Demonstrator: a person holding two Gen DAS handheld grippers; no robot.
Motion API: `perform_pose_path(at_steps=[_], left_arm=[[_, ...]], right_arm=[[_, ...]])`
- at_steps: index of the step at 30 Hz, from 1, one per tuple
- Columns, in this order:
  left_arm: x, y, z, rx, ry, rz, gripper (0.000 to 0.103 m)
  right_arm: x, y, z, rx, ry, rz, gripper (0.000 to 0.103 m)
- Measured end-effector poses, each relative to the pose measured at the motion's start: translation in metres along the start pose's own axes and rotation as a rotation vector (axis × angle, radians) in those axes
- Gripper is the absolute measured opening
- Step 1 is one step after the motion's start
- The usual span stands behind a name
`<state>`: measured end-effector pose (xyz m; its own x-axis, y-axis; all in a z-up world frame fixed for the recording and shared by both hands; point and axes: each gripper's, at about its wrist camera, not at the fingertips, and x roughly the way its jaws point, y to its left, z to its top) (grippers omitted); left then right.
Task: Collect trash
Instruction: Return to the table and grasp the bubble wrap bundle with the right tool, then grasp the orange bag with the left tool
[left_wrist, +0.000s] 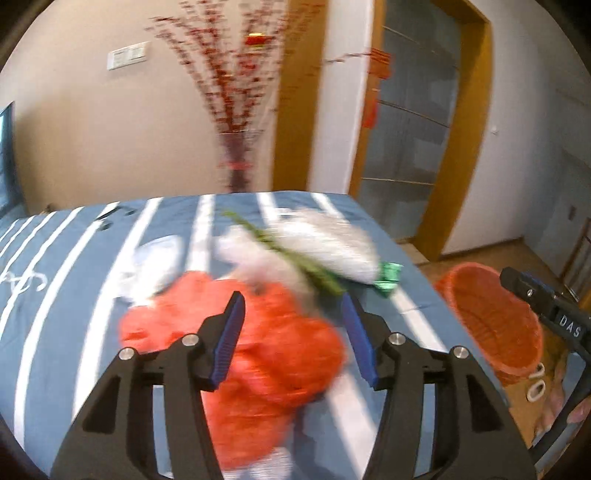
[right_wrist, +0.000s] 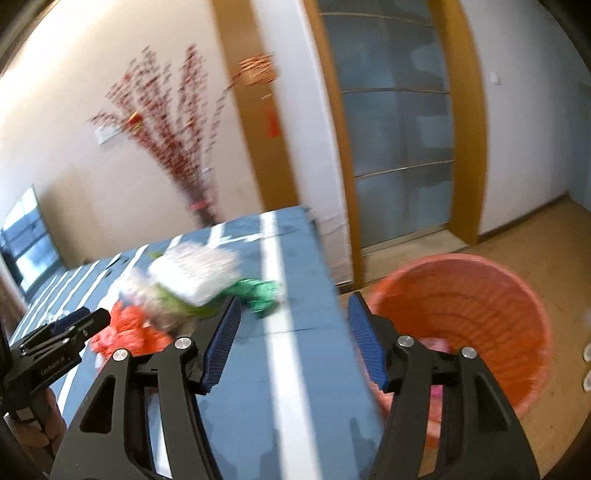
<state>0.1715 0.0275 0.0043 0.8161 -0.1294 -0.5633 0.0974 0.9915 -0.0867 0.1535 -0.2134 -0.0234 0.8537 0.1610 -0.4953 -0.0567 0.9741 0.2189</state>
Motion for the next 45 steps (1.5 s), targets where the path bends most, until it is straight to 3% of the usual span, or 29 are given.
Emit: perform_pose_path(at_steps=[9,15,17,22,24,25,28,35,45], left_arm=[[-0.005,0.078,-0.005,-0.112,0.0,0.133,0.056],[-0.007,0.105,-0.011,-0.153,0.006,0.157,0.056],[-0.006,0.109,-0.012,-0.156,0.01,0.159,0.056],[-0.004,0.116,-0.011,-0.156,0.012,0.161,0.056],[-0.004,0.118,-0.01,-0.158,0.011,0.16,0.056],[-0.004,0.119,-0.01,-0.157,0.01,0.158,0.056],[-0.002,0.119,-0.01,-0.156,0.012,0.156,0.056],[0.002,0.116,-0.011,-0.146,0.025,0.142,0.056],[0.006,0.086,-0.008,-0.104,0.042,0.072,0.056]], right_arm=[[0.052,0.059,0.003,-0.046,0.081,0.076,0.057],[0.084,0.076,0.016,-0.02,0.1,0.068,0.059],[0.097,0.076,0.019,0.007,0.119,0.062,0.066],[0.126,0.08,0.016,0.036,0.196,0.063,0.066],[0.133,0.081,0.011,0.033,0.223,0.083,0.056],[0.133,0.082,0.008,0.031,0.234,0.087,0.039],[0.136,0.083,0.0,0.019,0.261,0.099,0.01],[0.118,0.088,0.0,-0.033,0.21,0.09,0.005],[0.073,0.064,0.013,-0.019,0.113,0.061,0.004]])
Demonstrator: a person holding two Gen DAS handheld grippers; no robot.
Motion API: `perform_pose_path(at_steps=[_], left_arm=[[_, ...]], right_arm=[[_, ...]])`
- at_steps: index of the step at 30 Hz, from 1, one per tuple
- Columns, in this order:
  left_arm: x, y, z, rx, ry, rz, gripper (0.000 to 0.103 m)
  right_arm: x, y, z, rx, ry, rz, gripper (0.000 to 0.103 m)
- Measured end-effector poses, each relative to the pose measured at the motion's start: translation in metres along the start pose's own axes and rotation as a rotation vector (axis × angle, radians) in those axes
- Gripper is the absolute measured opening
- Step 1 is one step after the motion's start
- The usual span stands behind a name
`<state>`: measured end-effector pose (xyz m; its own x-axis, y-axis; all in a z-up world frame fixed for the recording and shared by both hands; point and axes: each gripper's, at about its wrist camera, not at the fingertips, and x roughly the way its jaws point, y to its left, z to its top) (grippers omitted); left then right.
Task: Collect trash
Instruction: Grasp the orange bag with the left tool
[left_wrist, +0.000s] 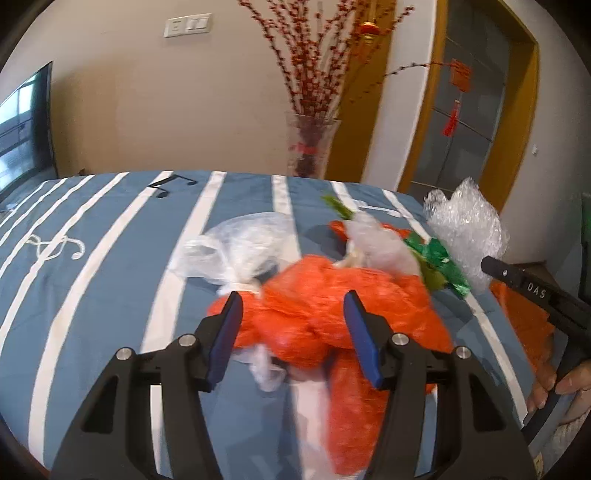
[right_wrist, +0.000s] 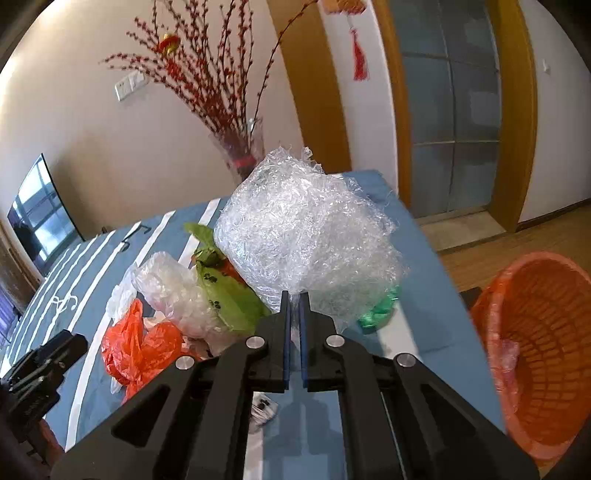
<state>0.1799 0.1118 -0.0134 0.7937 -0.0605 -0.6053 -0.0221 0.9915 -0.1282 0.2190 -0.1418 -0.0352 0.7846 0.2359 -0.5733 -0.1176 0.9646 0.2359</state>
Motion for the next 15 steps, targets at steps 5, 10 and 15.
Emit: perform_pose_path(at_steps=[5,10,15], left_arm=[[0.008,-0.026,-0.002,0.051,0.017,-0.024,0.056],[0.033,-0.027,-0.001,0.046,0.088,-0.01,0.056],[0.055,-0.017,-0.006,0.011,0.162,-0.037,0.04]], right_arm=[[-0.015,-0.01,-0.001,0.007,-0.023,-0.01,0.004],[-0.024,-0.024,-0.005,0.019,-0.022,-0.017,0.004],[-0.024,-0.033,-0.009,0.034,-0.01,-0.021,0.004]])
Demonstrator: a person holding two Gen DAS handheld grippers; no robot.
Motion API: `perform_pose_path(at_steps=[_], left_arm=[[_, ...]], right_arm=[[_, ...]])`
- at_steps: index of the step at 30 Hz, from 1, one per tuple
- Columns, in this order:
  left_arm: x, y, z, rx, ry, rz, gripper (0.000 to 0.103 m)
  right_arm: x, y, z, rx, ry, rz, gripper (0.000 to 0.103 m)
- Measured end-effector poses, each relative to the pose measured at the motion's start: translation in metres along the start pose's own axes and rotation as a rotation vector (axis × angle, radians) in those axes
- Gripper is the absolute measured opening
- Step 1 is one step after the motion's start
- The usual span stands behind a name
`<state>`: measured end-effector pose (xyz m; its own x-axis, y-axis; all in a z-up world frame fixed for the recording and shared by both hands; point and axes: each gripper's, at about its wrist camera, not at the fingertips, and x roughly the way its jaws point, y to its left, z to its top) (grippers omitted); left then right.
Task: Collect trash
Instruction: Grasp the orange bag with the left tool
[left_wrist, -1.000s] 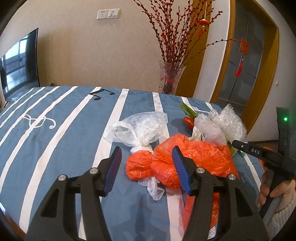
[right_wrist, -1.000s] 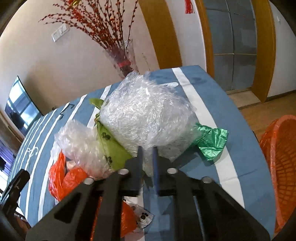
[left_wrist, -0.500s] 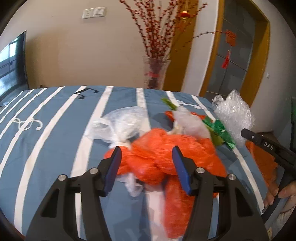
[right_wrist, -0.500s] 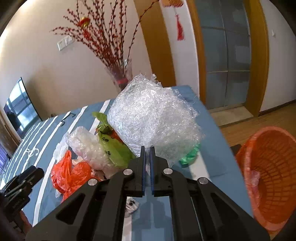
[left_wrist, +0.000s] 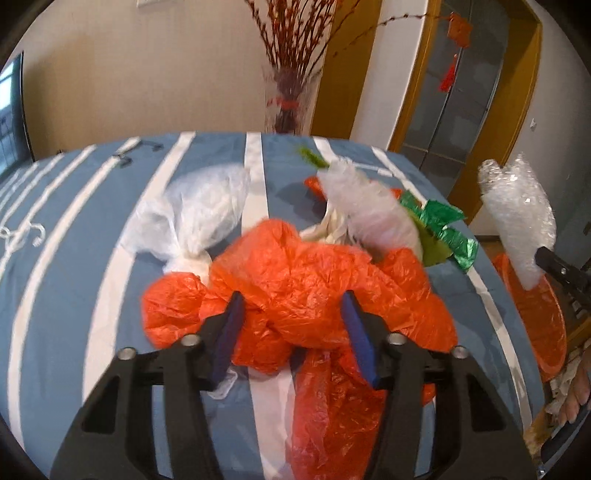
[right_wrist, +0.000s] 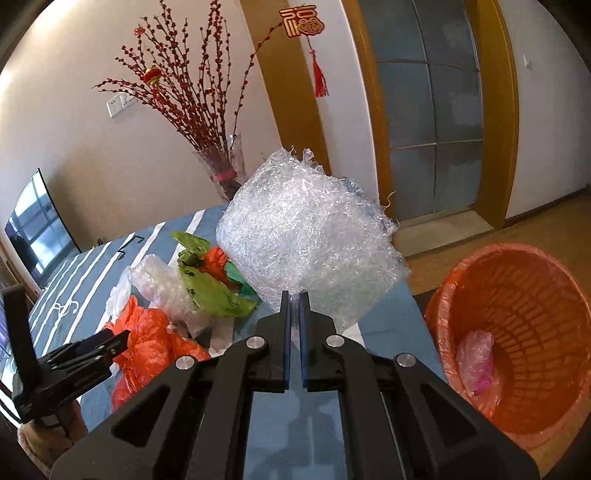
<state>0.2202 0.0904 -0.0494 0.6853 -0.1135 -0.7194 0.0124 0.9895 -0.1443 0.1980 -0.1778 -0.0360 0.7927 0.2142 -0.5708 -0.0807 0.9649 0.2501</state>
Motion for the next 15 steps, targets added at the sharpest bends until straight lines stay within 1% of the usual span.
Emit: perform_pose_path(at_steps=[1,2,3,4,6,9,15], left_arm=[[0.003,0.001,-0.001,-0.003,0.009,-0.004,0.035],[0.004,0.002,-0.002,-0.004,0.008,-0.006,0.022],[0.005,0.003,-0.002,-0.006,0.007,-0.011,0.013],[0.005,0.004,-0.003,-0.011,0.008,-0.021,0.011],[0.002,0.007,-0.002,-0.017,-0.001,-0.027,0.003],[-0.008,0.008,-0.002,-0.008,-0.03,-0.026,0.003],[-0.041,0.008,0.005,-0.002,-0.109,-0.021,0.002]], right_arm=[[0.0,0.0,-0.001,0.001,0.001,0.0,0.004],[-0.002,-0.002,-0.003,0.002,0.001,0.0,0.004],[-0.003,-0.003,-0.004,0.003,0.002,0.0,0.004],[-0.004,-0.003,-0.004,0.004,0.002,0.0,0.004],[-0.006,-0.004,-0.004,0.007,0.0,0.001,0.004],[-0.009,-0.005,-0.005,0.009,-0.006,0.003,0.004],[-0.017,-0.009,-0.006,0.013,-0.017,0.007,0.004]])
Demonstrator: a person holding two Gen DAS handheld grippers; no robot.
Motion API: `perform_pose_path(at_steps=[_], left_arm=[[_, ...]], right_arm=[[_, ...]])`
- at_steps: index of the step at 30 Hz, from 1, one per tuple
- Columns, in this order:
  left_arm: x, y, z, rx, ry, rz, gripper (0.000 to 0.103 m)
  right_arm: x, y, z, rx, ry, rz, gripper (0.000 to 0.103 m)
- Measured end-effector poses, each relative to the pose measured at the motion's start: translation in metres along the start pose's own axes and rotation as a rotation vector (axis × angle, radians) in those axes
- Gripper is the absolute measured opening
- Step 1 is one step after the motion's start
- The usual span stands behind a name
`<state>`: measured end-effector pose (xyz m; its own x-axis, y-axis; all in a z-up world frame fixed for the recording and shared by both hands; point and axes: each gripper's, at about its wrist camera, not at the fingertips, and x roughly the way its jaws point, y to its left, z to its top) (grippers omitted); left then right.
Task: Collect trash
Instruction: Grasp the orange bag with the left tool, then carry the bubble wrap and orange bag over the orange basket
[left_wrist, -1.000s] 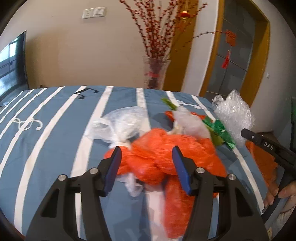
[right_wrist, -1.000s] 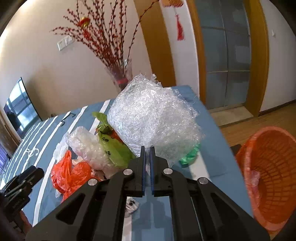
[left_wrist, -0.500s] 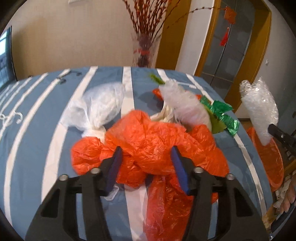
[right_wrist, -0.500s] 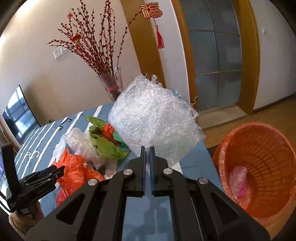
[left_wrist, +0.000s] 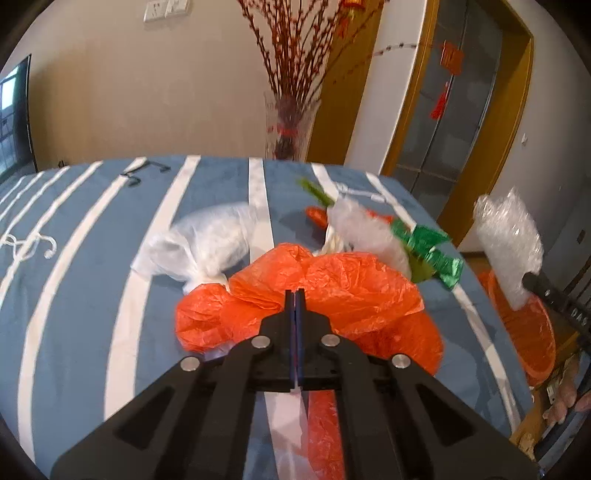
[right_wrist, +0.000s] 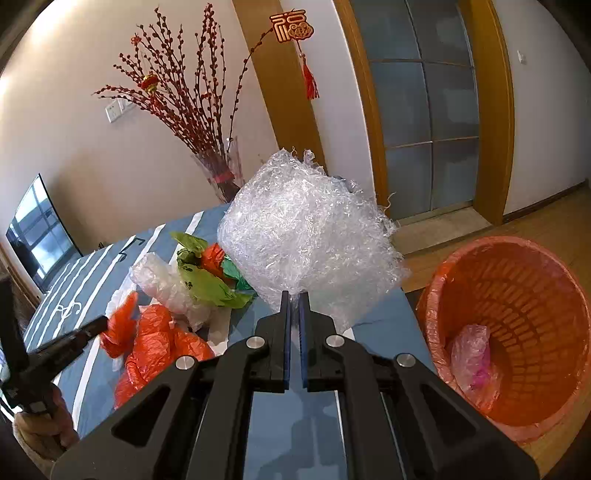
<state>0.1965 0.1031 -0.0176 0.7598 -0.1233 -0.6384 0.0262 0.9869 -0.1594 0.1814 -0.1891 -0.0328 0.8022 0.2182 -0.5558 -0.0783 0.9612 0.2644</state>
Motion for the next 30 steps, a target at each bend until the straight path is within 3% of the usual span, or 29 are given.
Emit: perform_pose_path(at_steps=[8,14,21,30], left_arm=[[-0.035,-0.012,0.016,0.01,-0.081,-0.029,0.002],[-0.052,-0.042,0.024,0.047,-0.118,-0.083,0.002],[-0.053,-0.091,0.033,0.099,-0.128,-0.161,0.002],[-0.041,-0.18,0.029,0.191,-0.116,-0.295,0.002]], right_arm=[[-0.017,-0.004,0.0,-0.002,-0.029,0.008,0.004],[-0.031,-0.011,0.003,0.002,-0.059,-0.005,0.004],[-0.05,-0.038,0.004,0.028,-0.095,-0.053,0.004],[-0.075,-0.089,0.003,0.095,-0.139,-0.15,0.004]])
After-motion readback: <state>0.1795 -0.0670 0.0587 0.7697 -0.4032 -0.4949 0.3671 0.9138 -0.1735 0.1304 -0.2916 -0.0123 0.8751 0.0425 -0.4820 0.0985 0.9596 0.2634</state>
